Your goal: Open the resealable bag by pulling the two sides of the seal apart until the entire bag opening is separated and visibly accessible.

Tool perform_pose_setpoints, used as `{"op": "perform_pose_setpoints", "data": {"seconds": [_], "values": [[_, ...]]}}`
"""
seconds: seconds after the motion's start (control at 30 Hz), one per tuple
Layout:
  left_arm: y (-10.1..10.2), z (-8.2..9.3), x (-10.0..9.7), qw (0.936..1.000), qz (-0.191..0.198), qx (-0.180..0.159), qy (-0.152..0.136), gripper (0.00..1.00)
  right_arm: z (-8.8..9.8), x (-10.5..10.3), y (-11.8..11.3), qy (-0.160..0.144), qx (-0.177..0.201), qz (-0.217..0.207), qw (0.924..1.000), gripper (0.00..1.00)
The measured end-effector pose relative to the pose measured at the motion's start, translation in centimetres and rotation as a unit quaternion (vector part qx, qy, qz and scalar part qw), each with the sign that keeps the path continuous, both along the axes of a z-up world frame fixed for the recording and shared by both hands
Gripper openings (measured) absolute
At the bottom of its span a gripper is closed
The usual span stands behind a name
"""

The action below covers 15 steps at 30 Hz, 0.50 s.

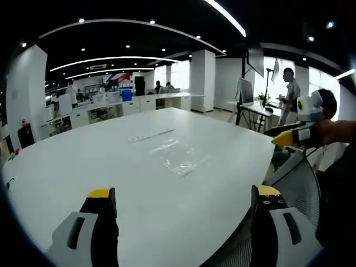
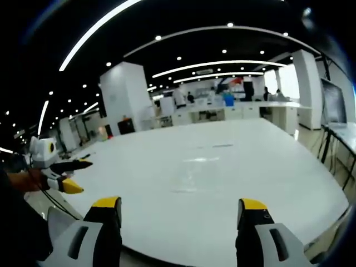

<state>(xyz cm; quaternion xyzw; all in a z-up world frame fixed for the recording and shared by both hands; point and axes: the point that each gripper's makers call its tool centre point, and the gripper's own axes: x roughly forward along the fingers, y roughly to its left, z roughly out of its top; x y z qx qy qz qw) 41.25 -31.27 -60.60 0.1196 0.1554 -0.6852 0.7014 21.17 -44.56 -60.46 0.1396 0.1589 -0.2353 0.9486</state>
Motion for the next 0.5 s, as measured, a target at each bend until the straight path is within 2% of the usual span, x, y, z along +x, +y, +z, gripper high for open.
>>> {"op": "perform_pose_setpoints", "data": {"seconds": [0.5], "values": [[-0.11,0.11,-0.24,1.0000,-0.002,0.000,-0.001,0.99,-0.16,0.06,-0.13,-0.002,0.001,0.001,1.0000,0.84]]}}
